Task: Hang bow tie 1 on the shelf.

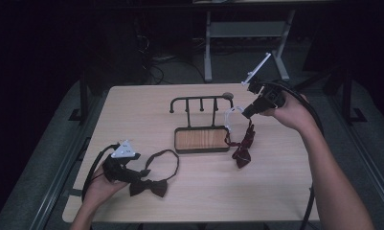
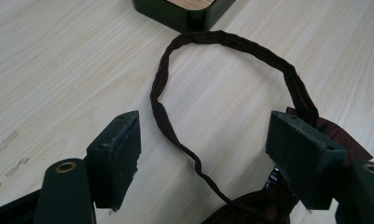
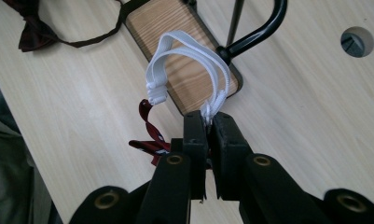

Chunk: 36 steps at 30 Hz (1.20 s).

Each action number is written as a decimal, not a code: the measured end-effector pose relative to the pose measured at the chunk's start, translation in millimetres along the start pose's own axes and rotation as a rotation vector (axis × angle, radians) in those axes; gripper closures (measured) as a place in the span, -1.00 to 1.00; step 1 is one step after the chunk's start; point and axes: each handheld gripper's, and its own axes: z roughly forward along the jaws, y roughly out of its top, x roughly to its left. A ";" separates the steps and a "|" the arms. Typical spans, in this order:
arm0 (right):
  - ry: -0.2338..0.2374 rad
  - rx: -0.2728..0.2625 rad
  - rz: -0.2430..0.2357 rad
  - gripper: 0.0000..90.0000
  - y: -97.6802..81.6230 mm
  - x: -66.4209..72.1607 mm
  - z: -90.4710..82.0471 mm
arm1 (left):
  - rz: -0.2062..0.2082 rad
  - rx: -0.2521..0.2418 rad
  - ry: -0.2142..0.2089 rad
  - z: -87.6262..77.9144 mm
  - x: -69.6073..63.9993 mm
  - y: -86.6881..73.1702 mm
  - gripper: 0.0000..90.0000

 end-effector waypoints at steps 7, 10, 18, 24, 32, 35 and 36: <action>-0.016 0.009 0.024 0.88 8.5 -9.2 0.8 | 0.002 -0.001 -0.003 0.0 0.2 0.0 -0.40; -0.020 0.003 0.042 0.88 11.0 -14.8 1.4 | 0.004 -0.001 -0.003 -0.2 0.3 0.1 -0.40; -0.035 0.025 0.070 0.88 16.8 -25.3 10.1 | 0.000 -0.007 -0.006 -0.5 0.8 -0.2 -0.40; -0.042 0.037 0.067 0.87 19.6 -25.2 16.3 | 0.000 -0.008 -0.007 -0.5 0.6 0.0 -0.40; -0.038 0.014 0.068 0.83 13.5 -26.1 16.9 | -0.006 -0.005 -0.010 0.3 0.0 0.1 -0.40; -0.024 0.009 0.061 0.81 10.5 -24.8 17.1 | -0.005 -0.004 -0.009 0.5 0.0 0.1 -0.40; -0.020 0.007 0.058 0.80 9.2 -23.7 17.2 | -0.006 -0.004 -0.009 0.6 0.1 0.0 -0.40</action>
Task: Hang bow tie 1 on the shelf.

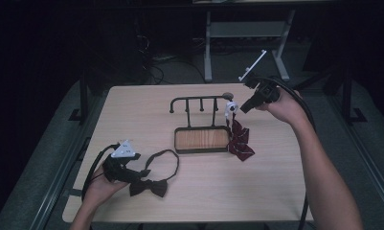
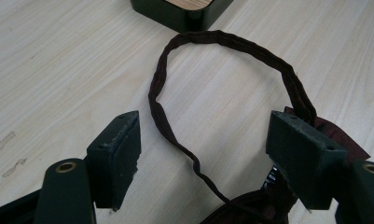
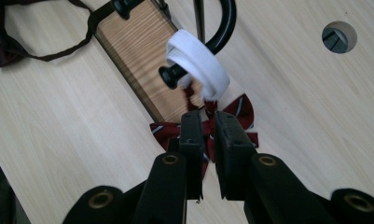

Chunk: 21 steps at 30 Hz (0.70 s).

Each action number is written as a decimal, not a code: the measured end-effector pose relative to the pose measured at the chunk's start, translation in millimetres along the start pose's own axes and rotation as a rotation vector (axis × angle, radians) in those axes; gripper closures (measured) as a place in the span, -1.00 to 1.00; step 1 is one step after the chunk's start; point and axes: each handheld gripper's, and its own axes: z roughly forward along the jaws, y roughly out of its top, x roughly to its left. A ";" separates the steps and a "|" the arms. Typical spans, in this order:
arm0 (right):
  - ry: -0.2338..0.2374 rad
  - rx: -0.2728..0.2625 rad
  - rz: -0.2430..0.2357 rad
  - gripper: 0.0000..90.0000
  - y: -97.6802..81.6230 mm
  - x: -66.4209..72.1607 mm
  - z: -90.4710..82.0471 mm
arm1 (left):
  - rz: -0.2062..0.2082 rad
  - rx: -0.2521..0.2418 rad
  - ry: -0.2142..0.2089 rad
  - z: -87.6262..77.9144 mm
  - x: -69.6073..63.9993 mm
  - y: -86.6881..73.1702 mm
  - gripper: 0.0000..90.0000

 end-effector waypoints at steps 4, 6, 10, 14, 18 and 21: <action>0.012 -0.014 -0.019 0.76 -5.6 3.5 0.4 | -0.001 0.005 0.006 -0.5 1.4 -0.1 -0.40; 0.026 -0.015 -0.023 0.74 -9.2 4.2 1.5 | -0.005 0.004 0.006 -0.8 1.5 -0.2 -0.39; 0.039 -0.017 -0.024 0.69 -16.7 4.6 4.9 | -0.004 0.015 0.003 0.1 1.6 0.0 -0.39; 0.065 -0.028 -0.033 0.66 -26.0 7.3 8.1 | -0.016 0.026 -0.004 1.1 3.4 0.5 -0.38; 0.085 -0.027 -0.050 0.63 -33.2 12.8 12.6 | -0.012 0.023 -0.005 0.2 5.1 1.1 -0.33; 0.098 -0.020 -0.053 0.57 -38.5 16.3 18.8 | -0.014 0.028 -0.001 -0.5 5.1 2.3 -0.33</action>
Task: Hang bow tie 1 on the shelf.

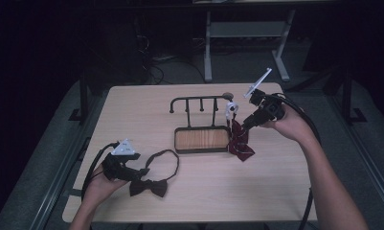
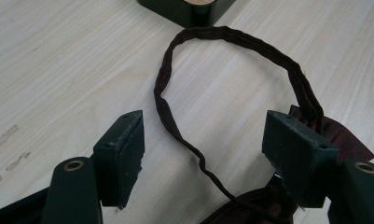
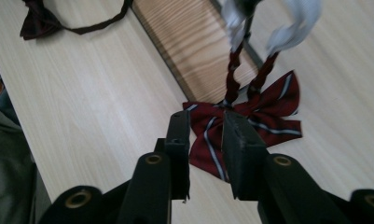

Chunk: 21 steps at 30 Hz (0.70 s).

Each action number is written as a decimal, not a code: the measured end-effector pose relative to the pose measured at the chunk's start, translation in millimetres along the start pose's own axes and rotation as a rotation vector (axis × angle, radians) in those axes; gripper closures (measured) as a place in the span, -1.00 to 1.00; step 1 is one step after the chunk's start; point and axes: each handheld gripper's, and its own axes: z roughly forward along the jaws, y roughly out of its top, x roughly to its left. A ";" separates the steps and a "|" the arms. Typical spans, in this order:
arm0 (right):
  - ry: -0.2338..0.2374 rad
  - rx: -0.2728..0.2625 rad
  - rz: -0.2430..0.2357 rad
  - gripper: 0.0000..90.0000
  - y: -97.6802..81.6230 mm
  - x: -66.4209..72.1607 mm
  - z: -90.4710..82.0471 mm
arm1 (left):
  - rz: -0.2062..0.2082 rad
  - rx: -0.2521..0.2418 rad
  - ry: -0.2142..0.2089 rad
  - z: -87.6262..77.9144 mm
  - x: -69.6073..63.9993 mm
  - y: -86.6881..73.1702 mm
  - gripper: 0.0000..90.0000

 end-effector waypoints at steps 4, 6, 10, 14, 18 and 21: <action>0.016 0.005 0.007 0.51 -8.2 1.5 9.0 | 0.008 0.001 0.006 -0.9 1.2 2.1 -0.32; 0.029 -0.001 0.013 0.47 -12.9 1.4 12.5 | 0.000 0.001 0.004 -1.3 2.6 2.9 -0.30; 0.040 -0.009 0.022 0.41 -22.0 2.8 17.2 | -0.025 0.001 0.003 -1.4 6.2 5.0 -0.27; 0.044 -0.022 0.028 0.35 -30.3 4.8 19.6 | -0.022 0.011 -0.002 0.0 6.3 7.3 -0.27; 0.043 -0.031 0.038 0.26 -40.3 9.0 22.5 | -0.008 0.026 -0.010 1.9 4.7 13.2 -0.27; 0.045 -0.035 0.034 0.23 -47.4 11.4 25.8 | 0.003 0.031 -0.015 3.8 2.2 18.1 -0.27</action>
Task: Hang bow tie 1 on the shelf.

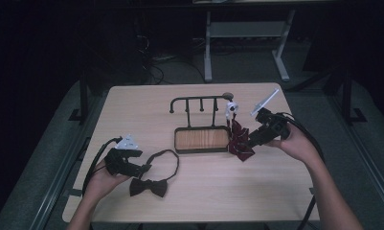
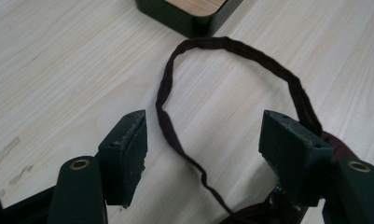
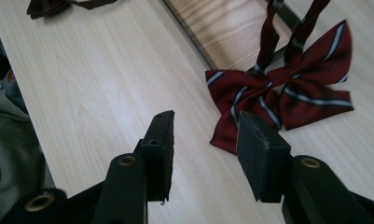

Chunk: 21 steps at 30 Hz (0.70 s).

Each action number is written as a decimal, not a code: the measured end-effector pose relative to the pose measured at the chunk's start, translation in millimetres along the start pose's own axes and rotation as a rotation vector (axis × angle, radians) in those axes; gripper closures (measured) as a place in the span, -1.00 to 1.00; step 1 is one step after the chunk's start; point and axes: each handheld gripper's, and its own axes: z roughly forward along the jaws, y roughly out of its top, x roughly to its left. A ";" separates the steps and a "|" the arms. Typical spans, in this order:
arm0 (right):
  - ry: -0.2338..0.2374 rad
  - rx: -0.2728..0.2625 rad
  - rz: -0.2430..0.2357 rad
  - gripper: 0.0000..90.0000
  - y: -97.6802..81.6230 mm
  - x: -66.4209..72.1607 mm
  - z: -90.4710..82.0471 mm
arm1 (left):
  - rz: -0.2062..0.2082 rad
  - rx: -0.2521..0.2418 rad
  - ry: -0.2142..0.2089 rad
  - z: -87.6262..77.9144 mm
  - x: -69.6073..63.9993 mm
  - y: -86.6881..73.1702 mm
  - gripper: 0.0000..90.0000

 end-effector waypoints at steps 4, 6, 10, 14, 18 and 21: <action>0.001 0.004 0.006 0.18 -9.5 3.7 4.9 | 0.021 0.025 0.008 2.8 1.1 3.0 -0.27; -0.004 -0.001 0.006 0.14 -13.8 4.7 7.8 | 0.023 0.025 0.016 4.0 2.5 3.5 -0.27; 0.002 -0.001 0.013 0.09 -20.9 5.9 15.3 | 0.030 0.040 0.015 6.5 4.2 6.4 -0.26; 0.005 0.010 0.009 0.04 -27.3 8.3 23.3 | 0.050 0.077 0.012 8.8 6.1 12.2 -0.22; -0.005 0.013 0.005 -0.01 -33.6 12.2 29.5 | 0.064 0.105 0.015 12.2 8.7 18.8 -0.16; 0.004 0.005 0.010 -0.03 -38.7 15.1 33.5 | 0.072 0.114 0.016 13.7 9.7 25.7 -0.13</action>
